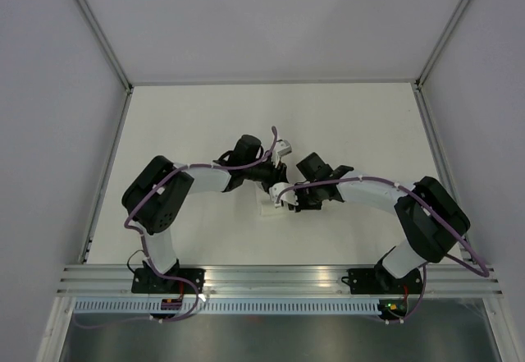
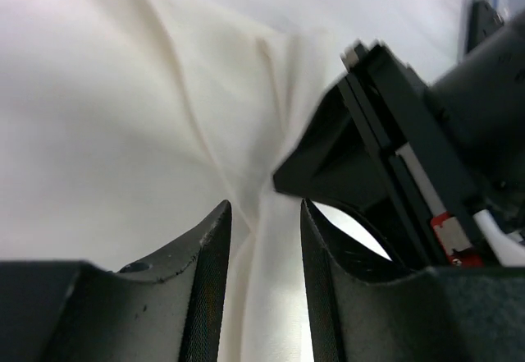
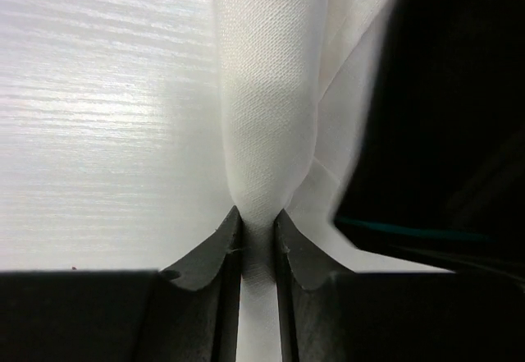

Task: Fold the napkin, place the utensils inside, and roll it up
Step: Roll the napkin with the utensil

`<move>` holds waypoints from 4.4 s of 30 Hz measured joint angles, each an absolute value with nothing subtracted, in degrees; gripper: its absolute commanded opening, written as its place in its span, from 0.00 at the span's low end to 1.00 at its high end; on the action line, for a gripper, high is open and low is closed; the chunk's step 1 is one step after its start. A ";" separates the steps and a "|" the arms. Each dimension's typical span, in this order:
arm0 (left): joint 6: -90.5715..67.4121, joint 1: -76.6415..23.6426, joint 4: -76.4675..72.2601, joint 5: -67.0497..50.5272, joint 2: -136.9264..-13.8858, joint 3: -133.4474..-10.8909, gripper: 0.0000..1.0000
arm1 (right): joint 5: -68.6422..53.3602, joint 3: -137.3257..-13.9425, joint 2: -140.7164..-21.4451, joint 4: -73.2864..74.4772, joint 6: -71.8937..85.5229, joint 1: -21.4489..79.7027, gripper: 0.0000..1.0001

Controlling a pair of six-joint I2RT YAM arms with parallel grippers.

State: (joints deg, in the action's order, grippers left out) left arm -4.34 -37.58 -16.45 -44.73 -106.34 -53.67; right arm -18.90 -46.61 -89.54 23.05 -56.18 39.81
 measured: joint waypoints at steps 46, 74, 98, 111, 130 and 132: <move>21.63 -70.28 -25.34 13.26 -92.33 -36.01 0.52 | -45.67 -102.74 -141.53 89.82 -58.08 27.73 0.12; 23.99 -65.47 -22.24 8.43 -103.22 -45.71 0.02 | -44.73 -100.36 -138.87 88.40 -57.32 25.06 0.44; 5.65 -47.22 -27.75 -26.70 -106.98 -47.66 0.02 | -39.94 -45.95 -82.54 30.74 -54.24 12.21 0.60; 0.01 -41.47 -23.97 -46.70 -114.50 -54.94 0.02 | -25.50 -30.22 -74.59 9.45 -57.49 27.16 0.60; -1.08 -40.95 -18.24 -37.19 -107.35 -51.13 0.37 | -26.65 -47.09 -90.72 24.43 -61.21 28.71 0.08; -2.37 -40.45 -17.08 -33.21 -105.41 -50.09 0.39 | -28.05 -50.04 -93.14 26.79 -61.82 28.71 0.06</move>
State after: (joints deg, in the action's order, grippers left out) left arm -2.37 -40.45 -17.08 -33.21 -105.41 -50.09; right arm -28.05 -50.04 -93.14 26.79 -61.82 28.71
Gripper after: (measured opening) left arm 0.365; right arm 0.291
